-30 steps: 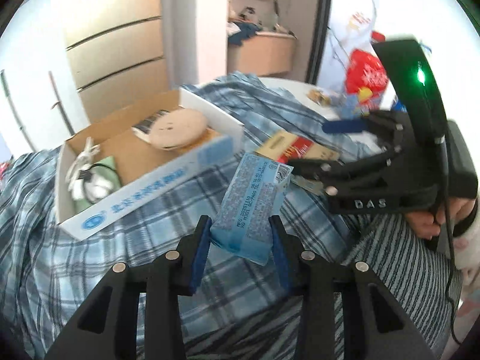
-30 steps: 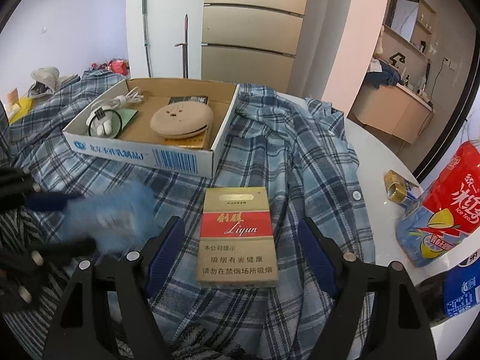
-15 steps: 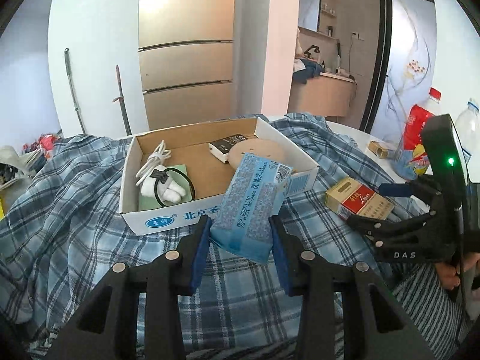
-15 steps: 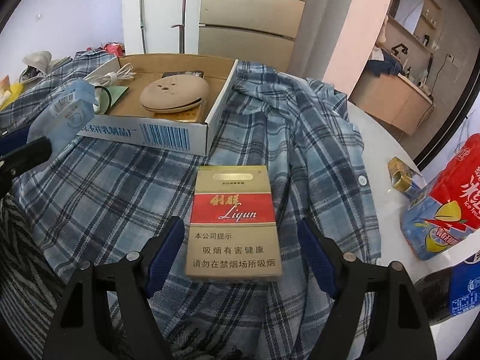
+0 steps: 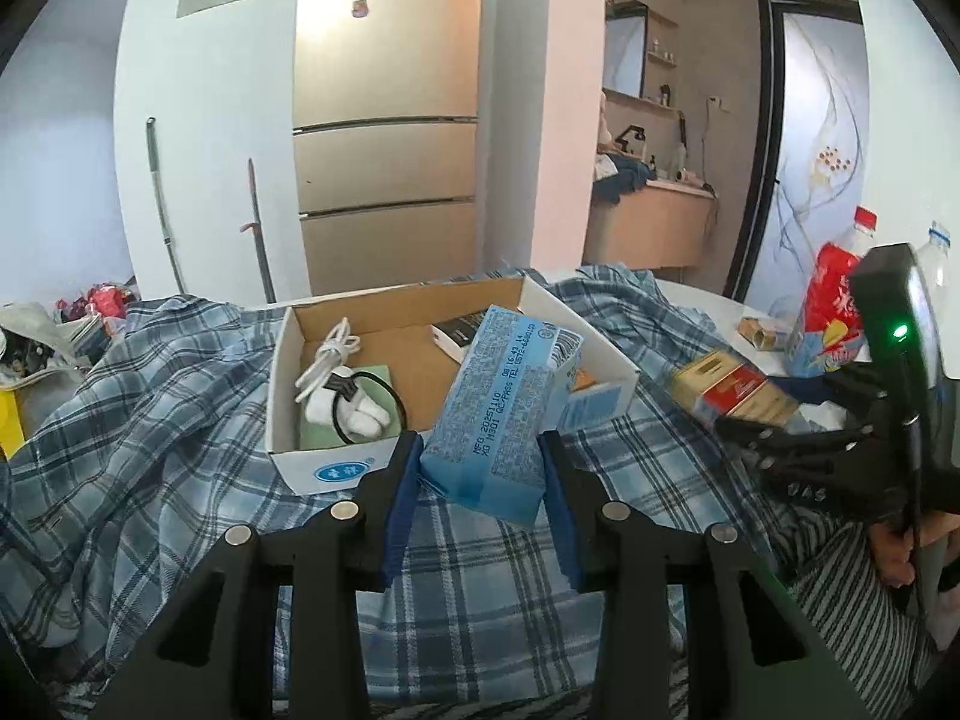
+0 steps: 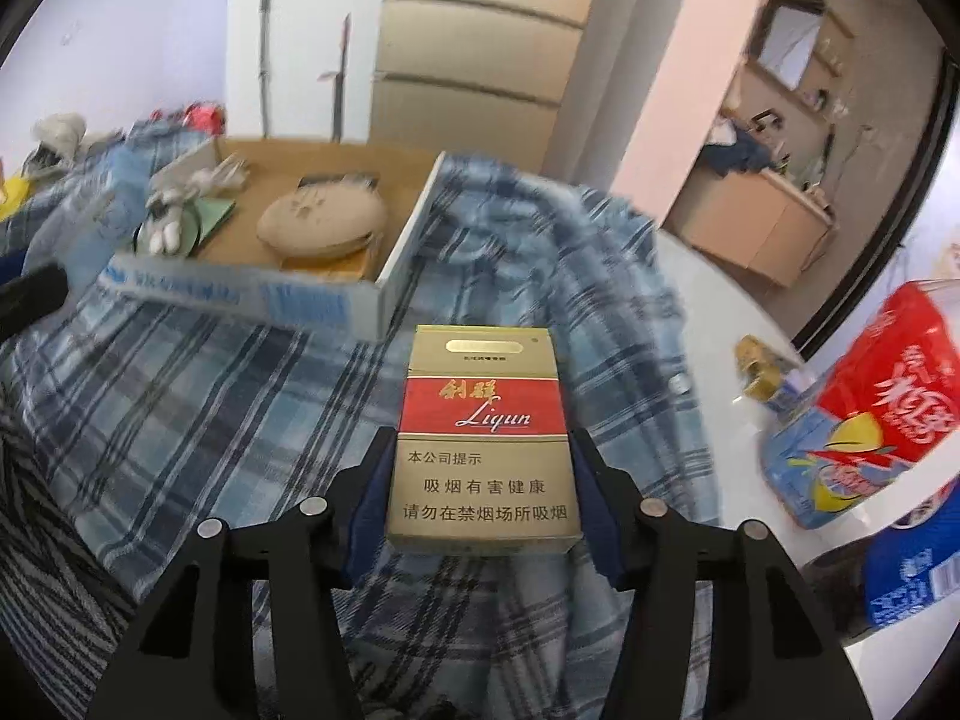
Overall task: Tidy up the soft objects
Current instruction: 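Carry the blue packet with the left tool while the right tool carries the Liqun pack over the box, then lower and release the blue packet with the left tool while the right tool releases the Liqun pack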
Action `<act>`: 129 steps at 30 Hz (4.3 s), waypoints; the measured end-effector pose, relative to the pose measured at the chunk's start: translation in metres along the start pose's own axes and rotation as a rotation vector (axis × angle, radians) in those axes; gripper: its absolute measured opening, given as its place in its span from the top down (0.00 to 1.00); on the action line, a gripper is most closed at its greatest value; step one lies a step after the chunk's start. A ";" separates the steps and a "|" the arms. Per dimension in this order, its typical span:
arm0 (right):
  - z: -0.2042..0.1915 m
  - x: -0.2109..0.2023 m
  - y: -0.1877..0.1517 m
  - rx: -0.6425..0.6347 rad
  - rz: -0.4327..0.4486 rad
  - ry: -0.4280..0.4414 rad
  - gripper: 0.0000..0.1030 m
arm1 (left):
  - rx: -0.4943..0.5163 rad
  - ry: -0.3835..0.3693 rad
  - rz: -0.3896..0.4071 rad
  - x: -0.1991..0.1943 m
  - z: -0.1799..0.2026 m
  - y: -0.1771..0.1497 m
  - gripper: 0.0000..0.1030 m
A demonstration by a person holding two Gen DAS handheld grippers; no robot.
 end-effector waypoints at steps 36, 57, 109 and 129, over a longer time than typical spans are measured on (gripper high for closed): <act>-0.034 -0.120 0.152 0.075 0.374 0.175 0.47 | -0.013 0.229 0.241 -0.092 -0.017 0.146 0.60; -0.082 -0.025 0.164 0.197 0.216 0.293 0.47 | -0.182 0.223 0.097 -0.022 -0.077 0.154 0.60; -0.063 0.083 0.139 0.216 -0.019 0.153 0.38 | -0.288 0.108 -0.255 0.131 -0.118 0.074 0.60; -0.046 0.071 0.148 0.212 0.043 0.141 0.34 | -0.229 0.152 -0.181 0.114 -0.112 0.083 0.33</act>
Point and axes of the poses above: each gripper's, at about its wrist camera, not at the fingertips, and x roughly the way its jaws point, z to its right, y to its top, the point moved 3 cm from there along x, roughly the way its jaws point
